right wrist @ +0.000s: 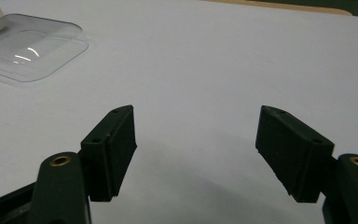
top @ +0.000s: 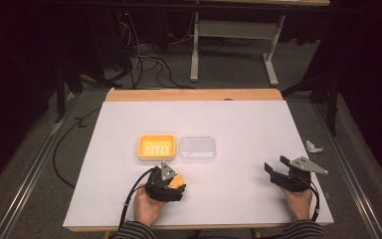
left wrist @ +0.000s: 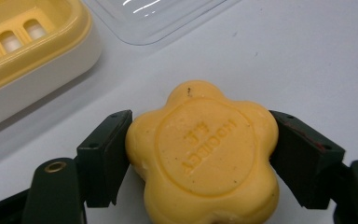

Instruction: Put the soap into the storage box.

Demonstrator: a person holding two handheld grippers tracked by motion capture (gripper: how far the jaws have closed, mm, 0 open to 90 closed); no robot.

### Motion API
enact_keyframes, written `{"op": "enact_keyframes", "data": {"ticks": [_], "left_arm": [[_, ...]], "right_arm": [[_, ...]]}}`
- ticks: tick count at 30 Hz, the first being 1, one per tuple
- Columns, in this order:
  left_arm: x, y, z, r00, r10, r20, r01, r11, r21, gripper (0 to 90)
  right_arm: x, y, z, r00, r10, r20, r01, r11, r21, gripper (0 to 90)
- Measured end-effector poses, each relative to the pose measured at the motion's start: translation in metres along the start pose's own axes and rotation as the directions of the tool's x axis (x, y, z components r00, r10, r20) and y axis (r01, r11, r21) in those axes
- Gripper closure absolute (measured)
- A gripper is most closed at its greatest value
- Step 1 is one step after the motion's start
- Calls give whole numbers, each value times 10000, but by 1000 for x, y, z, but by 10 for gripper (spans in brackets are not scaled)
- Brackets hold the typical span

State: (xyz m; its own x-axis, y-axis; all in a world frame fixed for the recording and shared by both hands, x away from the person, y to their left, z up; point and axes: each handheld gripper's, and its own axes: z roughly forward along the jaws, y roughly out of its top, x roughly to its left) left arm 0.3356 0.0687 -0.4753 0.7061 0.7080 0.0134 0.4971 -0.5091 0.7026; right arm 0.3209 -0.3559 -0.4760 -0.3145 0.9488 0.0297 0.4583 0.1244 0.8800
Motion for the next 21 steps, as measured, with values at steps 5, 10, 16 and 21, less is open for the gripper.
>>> {"op": "enact_keyframes", "data": {"ticks": [5,10,16,21], "left_arm": [[0,-1,-2,9999,28,-109,-30,9998,-200,261],[4,1,-7,10000,-57,-76,53,9991,-420,262],[8,0,-13,9997,-235,-61,230,9975,-667,263],[11,0,-17,9996,-273,-98,266,9976,-641,264]], "right_arm": [[-3,0,0,9999,154,-59,-154,9999,-47,290],[-2,0,1,10000,51,-63,-51,10000,44,290],[0,0,0,9999,11,120,-12,10000,10,291],[1,0,1,9998,-105,143,104,9999,39,292]]}}
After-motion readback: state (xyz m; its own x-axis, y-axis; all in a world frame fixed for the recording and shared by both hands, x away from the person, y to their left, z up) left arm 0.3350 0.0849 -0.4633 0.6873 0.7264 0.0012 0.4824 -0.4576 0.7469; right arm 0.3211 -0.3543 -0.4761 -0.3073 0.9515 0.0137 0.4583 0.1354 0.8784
